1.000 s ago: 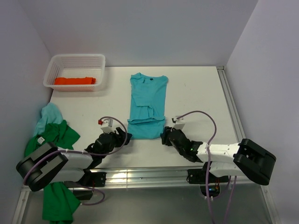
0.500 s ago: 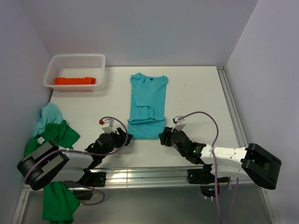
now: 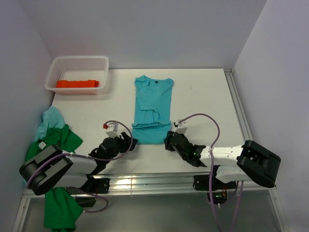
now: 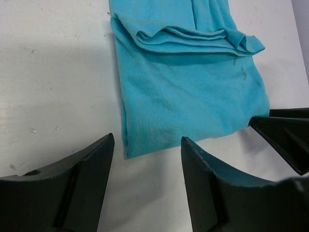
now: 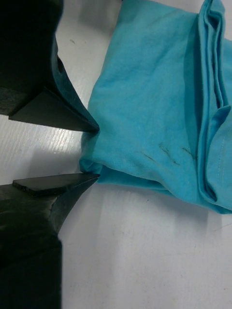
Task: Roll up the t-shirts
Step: Fold the tshirt
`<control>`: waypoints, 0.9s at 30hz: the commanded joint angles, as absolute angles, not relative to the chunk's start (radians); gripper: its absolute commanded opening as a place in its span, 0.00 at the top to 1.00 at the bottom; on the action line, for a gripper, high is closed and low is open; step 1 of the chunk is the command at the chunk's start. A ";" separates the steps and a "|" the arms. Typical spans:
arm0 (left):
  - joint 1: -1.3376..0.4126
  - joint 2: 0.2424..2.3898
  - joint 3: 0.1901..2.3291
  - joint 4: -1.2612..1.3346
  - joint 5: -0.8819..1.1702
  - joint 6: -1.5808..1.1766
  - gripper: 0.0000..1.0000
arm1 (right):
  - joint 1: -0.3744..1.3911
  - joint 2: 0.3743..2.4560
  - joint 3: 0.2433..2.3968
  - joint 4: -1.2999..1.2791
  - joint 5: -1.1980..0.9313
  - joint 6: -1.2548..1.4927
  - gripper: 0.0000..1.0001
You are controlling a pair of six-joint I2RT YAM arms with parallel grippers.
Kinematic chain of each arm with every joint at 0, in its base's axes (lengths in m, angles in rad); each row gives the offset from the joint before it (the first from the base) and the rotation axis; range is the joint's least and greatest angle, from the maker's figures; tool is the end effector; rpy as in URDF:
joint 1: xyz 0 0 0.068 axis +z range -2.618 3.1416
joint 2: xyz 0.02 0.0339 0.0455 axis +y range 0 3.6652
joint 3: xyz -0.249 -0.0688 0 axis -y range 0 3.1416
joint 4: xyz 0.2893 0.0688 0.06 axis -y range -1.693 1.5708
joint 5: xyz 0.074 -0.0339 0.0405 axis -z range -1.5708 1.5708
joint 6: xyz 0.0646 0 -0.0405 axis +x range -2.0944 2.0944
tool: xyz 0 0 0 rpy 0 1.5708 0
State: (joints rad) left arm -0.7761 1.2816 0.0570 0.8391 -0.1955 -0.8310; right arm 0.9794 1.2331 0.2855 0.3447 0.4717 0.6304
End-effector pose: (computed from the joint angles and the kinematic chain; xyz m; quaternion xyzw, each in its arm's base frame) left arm 0.1736 -0.1528 0.0487 -0.0771 0.8237 -0.3440 0.4441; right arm 0.1712 0.2023 0.0739 -0.0424 0.8665 0.1827 0.4627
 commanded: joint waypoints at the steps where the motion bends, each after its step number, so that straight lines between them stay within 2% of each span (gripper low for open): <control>1: -0.781 1.308 0.066 0.813 -0.172 -0.813 0.36 | 0.982 1.250 0.330 0.371 0.509 0.624 0.54; 2: -0.781 1.313 0.071 0.811 -0.172 -0.811 0.36 | 0.982 1.258 0.334 0.367 0.508 0.624 0.64; 5: -0.781 1.333 0.080 0.808 -0.173 -0.808 0.38 | 0.982 1.262 0.336 0.364 0.508 0.627 0.80; 8: -0.781 1.367 0.081 0.825 -0.170 -0.810 0.47 | 0.980 1.256 0.328 0.365 0.506 0.629 0.89; 9: -0.781 1.382 0.080 0.831 -0.169 -0.811 0.54 | 0.980 1.256 0.325 0.367 0.503 0.630 0.92; 12: -0.781 1.410 0.069 0.862 -0.166 -0.816 0.57 | 0.980 1.261 0.327 0.357 0.502 0.635 1.00; 14: -0.781 1.430 0.072 0.877 -0.161 -0.824 0.57 | 0.980 1.269 0.327 0.359 0.502 0.637 1.00; 15: -0.781 1.446 0.075 0.880 -0.160 -0.824 0.61 | 0.980 1.266 0.325 0.359 0.502 0.637 1.00; 17: -0.781 1.447 0.075 0.876 -0.153 -0.824 0.74 | 0.980 1.258 0.322 0.351 0.503 0.640 1.00; 18: -0.781 1.439 0.078 0.861 -0.155 -0.827 0.93 | 0.982 1.255 0.322 0.347 0.503 0.638 1.00; 19: -0.781 1.424 0.083 0.835 -0.159 -0.830 1.00 | 0.980 1.243 0.325 0.339 0.502 0.640 1.00; 27: -0.781 1.131 0.201 0.389 -0.163 -0.862 1.00 | 0.982 1.128 0.333 0.210 0.495 0.661 1.00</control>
State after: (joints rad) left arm -0.7776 1.2232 0.1234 0.6167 -0.1688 -0.8440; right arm 0.9794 1.1717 0.3012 0.2699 0.4698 0.6437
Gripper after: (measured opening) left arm 0.023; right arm 0.081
